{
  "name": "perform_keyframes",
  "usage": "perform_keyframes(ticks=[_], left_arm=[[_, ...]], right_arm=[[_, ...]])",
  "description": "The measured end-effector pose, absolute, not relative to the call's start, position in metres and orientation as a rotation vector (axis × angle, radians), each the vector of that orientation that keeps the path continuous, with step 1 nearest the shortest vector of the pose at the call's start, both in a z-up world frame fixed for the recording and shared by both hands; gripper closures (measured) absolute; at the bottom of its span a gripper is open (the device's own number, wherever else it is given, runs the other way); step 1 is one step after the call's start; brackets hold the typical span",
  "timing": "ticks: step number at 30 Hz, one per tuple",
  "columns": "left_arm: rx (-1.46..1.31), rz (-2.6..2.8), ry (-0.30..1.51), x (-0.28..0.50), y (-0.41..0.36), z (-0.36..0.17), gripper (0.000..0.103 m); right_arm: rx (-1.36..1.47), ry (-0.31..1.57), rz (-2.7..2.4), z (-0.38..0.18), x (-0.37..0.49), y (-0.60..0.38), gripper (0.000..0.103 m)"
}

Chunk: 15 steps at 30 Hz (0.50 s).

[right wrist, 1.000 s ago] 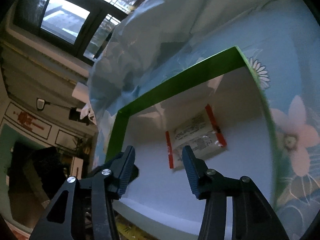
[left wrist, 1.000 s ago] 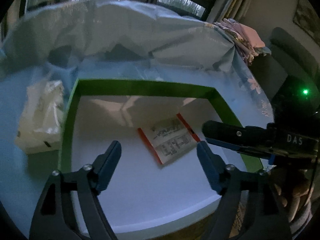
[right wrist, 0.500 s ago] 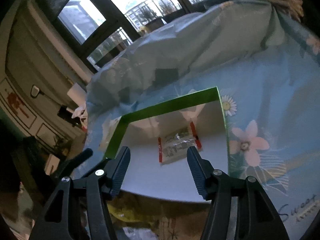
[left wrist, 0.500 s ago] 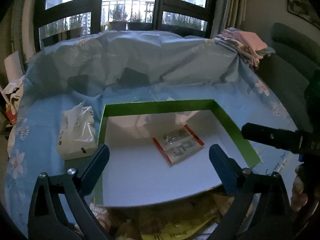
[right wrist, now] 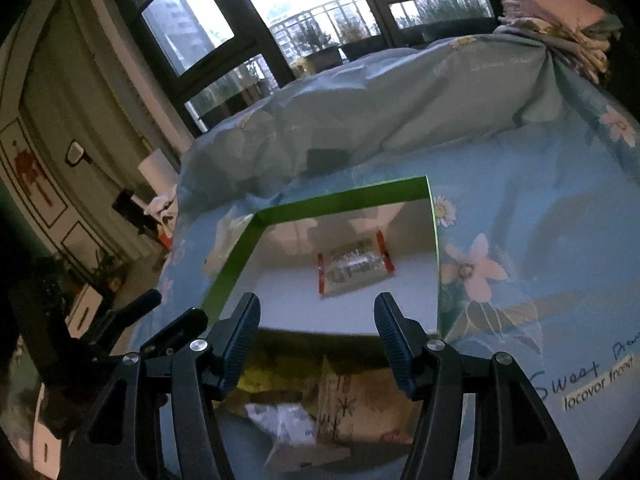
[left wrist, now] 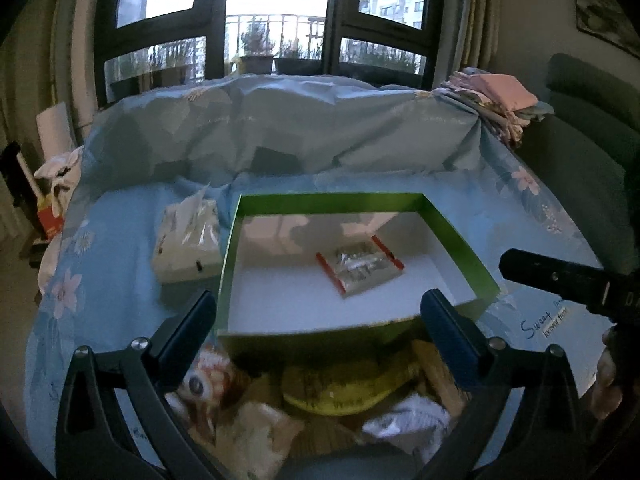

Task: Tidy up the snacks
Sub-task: 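Move the right gripper back to the pile and grasp the beige printed bag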

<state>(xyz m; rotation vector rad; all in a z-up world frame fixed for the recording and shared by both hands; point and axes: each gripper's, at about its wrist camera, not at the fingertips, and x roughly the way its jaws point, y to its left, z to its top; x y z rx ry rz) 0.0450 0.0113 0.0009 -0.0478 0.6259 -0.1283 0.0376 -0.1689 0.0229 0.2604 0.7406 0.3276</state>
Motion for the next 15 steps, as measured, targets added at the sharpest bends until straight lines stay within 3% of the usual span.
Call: perform_keyframes(ticks=[15], left_arm=[[-0.042,-0.107,0.658,0.009,0.003,-0.003,0.000]], right_arm=[[0.284,0.779,0.342,0.009,-0.004,-0.181,0.043]])
